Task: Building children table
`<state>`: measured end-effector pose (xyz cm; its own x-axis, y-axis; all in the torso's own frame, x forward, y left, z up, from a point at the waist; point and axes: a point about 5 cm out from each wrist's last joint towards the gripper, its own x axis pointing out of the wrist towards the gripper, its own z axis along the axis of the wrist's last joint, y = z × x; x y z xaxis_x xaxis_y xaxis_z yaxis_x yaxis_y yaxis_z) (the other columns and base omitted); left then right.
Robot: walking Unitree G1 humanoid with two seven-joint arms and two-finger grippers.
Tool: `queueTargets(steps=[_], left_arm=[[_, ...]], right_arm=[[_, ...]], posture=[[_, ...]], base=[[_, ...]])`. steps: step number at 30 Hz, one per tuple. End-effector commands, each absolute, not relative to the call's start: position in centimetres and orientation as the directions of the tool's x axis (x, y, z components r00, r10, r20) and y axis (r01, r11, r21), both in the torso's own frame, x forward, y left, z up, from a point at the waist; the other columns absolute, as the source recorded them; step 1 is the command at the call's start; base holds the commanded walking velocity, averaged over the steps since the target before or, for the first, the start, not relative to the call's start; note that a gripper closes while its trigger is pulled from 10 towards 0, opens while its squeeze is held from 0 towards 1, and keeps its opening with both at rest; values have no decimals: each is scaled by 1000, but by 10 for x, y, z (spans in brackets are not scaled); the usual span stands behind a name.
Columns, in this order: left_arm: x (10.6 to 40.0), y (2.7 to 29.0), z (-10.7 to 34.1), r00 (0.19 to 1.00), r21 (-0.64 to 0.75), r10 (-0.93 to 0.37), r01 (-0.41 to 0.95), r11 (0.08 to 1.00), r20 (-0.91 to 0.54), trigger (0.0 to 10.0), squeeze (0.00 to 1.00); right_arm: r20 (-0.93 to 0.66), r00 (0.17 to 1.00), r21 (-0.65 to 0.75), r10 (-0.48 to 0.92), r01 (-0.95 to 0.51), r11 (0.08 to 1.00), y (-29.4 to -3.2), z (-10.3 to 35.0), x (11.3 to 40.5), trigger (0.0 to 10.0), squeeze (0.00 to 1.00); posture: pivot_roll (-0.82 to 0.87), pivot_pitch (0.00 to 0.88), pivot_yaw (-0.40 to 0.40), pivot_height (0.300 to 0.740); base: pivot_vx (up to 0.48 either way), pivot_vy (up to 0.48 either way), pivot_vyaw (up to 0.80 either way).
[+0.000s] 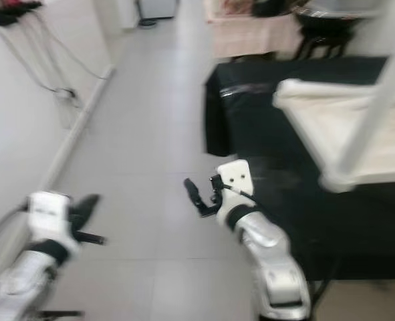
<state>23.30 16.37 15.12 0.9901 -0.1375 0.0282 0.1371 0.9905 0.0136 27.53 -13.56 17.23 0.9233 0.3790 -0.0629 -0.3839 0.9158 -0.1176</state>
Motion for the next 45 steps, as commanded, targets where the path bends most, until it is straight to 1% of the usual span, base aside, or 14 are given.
queueTargets(steps=[1,4,7,10,11,16,18,22,23,29,34,45], left_arm=[[234,164,150,992,46,-123,122,992,29,10000,0],[235,161,151,989,33,-142,141,989,38,10000,0],[235,156,150,980,-37,-193,195,980,43,10000,0],[235,157,148,979,-74,-201,203,976,42,10000,0],[235,156,148,978,-84,-204,207,975,43,10000,0],[237,156,146,977,-81,-212,215,973,38,10000,0],[237,156,146,977,-81,-212,215,973,38,10000,0],[236,156,146,975,-75,-219,221,972,34,10000,0],[236,156,146,974,-73,-223,225,972,33,10000,0],[237,156,146,973,-73,-230,232,970,35,10000,0],[237,156,147,971,-71,-236,238,969,37,10000,0],[238,156,148,970,-68,-240,243,968,45,10000,0]], right_arm=[[-60,930,-148,363,-368,918,-135,170,283,10000,0],[-69,934,-162,352,-358,919,-131,166,292,10000,0],[-98,920,-206,379,-392,897,-121,156,299,10000,0],[-107,915,-193,389,-403,895,-121,154,300,10000,0],[-105,915,-169,389,-402,900,-122,153,301,10000,0],[-92,910,-118,405,-414,903,-122,152,303,10000,0],[-92,910,-118,405,-414,903,-122,152,303,10000,0],[-86,915,-76,393,-400,913,-123,151,307,10000,0],[-83,919,-49,386,-391,919,-124,150,309,10000,0],[-69,920,4,385,-386,923,-124,151,313,10000,0],[-44,914,13,404,-404,915,-121,155,317,10000,0],[-47,899,45,434,-433,900,-118,155,320,10000,0]], posture=[[-117,58,40,740],[-115,58,43,740],[-114,60,41,740],[-118,60,42,740],[-118,60,42,740],[-118,57,47,740],[-118,57,47,740],[-114,55,52,740],[-112,58,52,740],[-109,63,55,740],[-109,69,57,740],[-103,76,52,740]], base=[[0,0,0],[0,0,0],[0,0,0],[0,0,0],[0,0,406],[0,0,713],[0,0,438],[0,0,0],[315,0,0],[315,0,0],[324,0,0],[370,0,0]])
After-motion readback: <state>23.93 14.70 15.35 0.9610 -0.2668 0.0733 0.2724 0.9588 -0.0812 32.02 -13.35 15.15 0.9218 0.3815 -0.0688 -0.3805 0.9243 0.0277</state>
